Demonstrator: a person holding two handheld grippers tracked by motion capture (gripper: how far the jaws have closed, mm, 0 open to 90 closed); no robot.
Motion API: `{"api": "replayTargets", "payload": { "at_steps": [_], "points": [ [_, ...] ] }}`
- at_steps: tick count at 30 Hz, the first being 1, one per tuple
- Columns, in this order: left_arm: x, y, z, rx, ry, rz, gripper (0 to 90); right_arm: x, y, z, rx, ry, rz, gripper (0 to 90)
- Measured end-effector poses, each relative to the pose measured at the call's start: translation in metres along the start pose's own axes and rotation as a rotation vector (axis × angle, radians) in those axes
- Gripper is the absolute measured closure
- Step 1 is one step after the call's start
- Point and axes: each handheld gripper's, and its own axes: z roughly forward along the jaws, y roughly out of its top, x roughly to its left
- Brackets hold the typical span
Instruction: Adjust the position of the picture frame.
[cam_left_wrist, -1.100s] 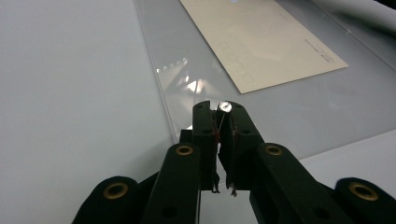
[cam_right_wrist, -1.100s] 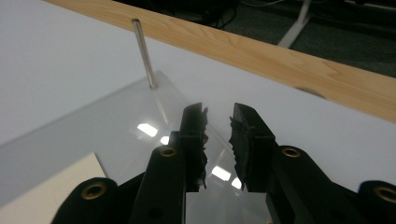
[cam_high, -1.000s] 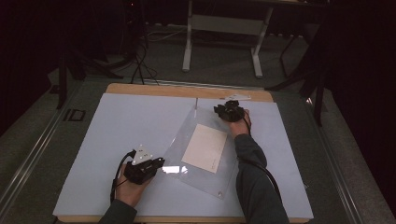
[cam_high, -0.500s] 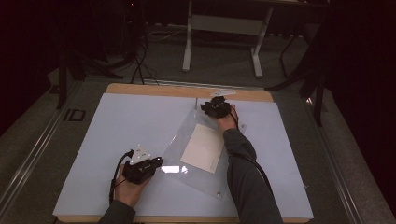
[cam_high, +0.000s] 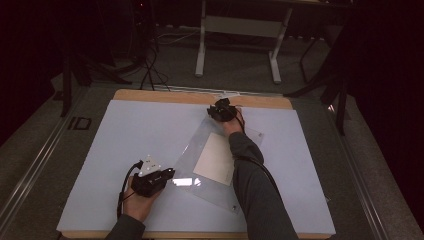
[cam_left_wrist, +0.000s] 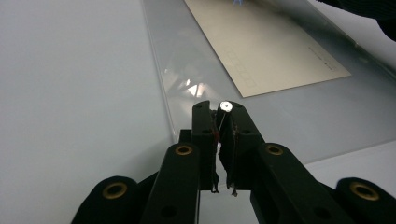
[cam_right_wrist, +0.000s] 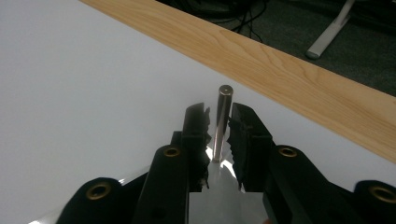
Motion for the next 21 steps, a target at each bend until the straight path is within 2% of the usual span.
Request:
{"api": "replayTargets", "payload": {
  "at_steps": [2, 3, 7, 9, 13, 21],
  "points": [
    [-0.001, 0.0, 0.0, 0.001, 0.005, -0.001, 83.9, -0.001, 0.001, 0.002, -0.003, -0.014, 0.018, 79.5],
    [-0.001, 0.0, 0.0, 0.0, 0.006, -0.001, 83.9, -0.002, 0.002, 0.002, -0.009, -0.007, 0.035, 79.6],
    [-0.001, 0.0, 0.0, 0.0, 0.008, 0.0, 84.0, -0.002, 0.006, 0.005, 0.003, -0.002, 0.028, 83.5],
    [-0.001, 0.0, 0.0, -0.001, 0.01, 0.0, 84.0, -0.003, 0.005, 0.005, -0.002, 0.007, 0.053, 84.2],
    [0.0, 0.001, 0.0, 0.002, 0.007, 0.001, 84.2, 0.003, 0.007, 0.003, 0.02, -0.038, 0.022, 85.6],
    [0.006, 0.005, -0.003, -0.018, 0.021, -0.017, 83.8, -0.005, 0.002, -0.015, 0.017, -0.047, 0.021, 85.9]
  ]
}}
